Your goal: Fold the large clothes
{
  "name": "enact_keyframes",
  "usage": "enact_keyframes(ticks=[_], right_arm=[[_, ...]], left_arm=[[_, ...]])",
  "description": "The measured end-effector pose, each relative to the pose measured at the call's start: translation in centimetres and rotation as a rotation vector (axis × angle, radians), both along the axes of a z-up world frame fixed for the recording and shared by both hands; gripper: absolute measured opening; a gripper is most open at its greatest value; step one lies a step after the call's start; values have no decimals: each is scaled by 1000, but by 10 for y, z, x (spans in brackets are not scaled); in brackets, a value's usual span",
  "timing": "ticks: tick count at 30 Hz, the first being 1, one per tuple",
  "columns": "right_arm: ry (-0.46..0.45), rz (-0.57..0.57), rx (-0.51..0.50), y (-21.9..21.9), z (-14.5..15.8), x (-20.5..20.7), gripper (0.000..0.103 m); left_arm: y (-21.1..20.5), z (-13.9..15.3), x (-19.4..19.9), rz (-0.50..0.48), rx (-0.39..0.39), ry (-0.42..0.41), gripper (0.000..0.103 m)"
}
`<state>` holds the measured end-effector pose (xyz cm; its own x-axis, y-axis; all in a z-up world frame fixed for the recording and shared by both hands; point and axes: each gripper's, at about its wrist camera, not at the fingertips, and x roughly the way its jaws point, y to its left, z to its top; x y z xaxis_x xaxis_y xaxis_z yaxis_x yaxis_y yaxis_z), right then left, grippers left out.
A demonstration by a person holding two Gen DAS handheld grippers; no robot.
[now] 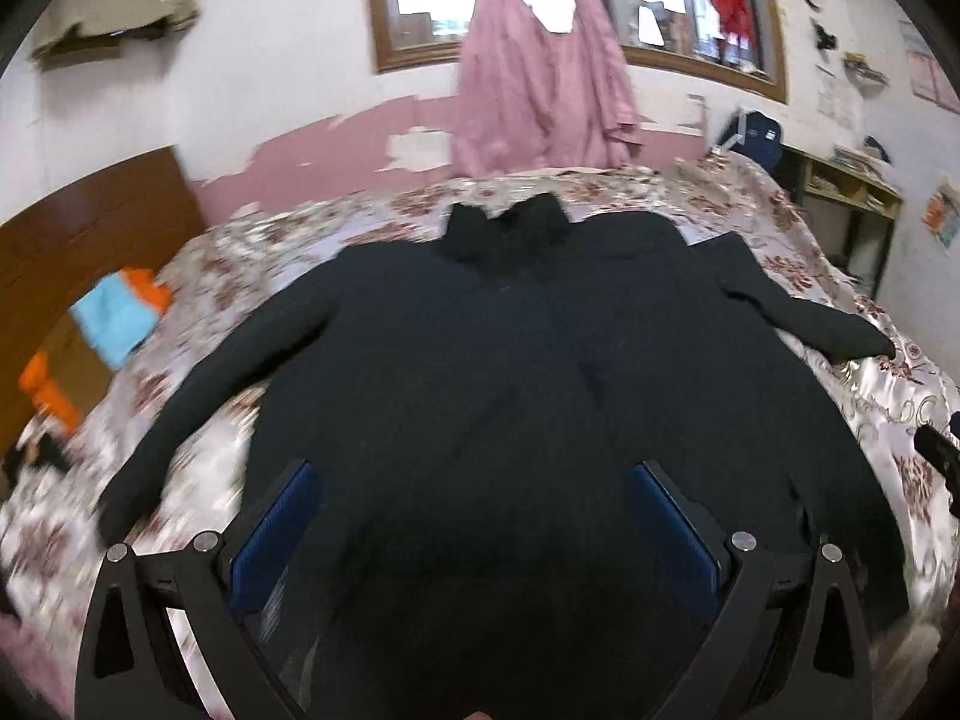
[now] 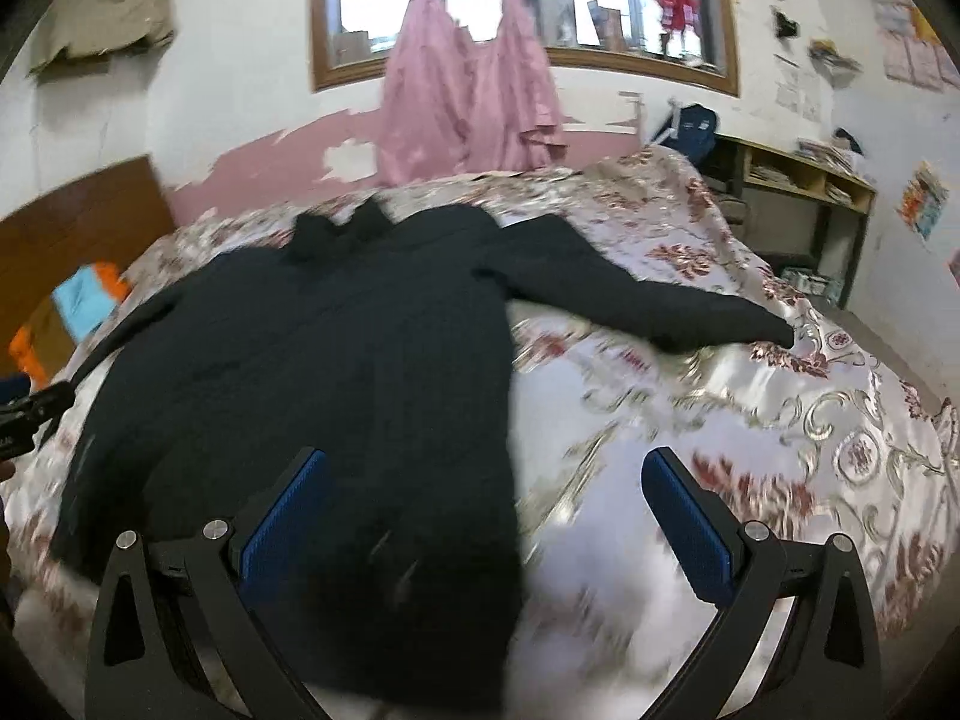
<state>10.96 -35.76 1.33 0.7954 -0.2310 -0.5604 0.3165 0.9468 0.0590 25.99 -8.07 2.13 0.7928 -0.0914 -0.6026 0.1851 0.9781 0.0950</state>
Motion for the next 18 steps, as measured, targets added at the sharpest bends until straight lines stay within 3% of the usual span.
enact_keyframes(ticks=[7, 11, 15, 18], right_arm=[[-66, -232, 78, -85, -27, 72, 102], [-77, -335, 183, -142, -40, 102, 102], [-15, -346, 300, -206, -56, 135, 102], [67, -357, 460, -259, -74, 159, 102]], left_arm=[[-89, -12, 101, -159, -18, -1, 103], [-134, -18, 140, -178, -29, 46, 103], [-179, -26, 178, -170, -55, 142, 103], [-209, -33, 207, -174, -90, 196, 103]])
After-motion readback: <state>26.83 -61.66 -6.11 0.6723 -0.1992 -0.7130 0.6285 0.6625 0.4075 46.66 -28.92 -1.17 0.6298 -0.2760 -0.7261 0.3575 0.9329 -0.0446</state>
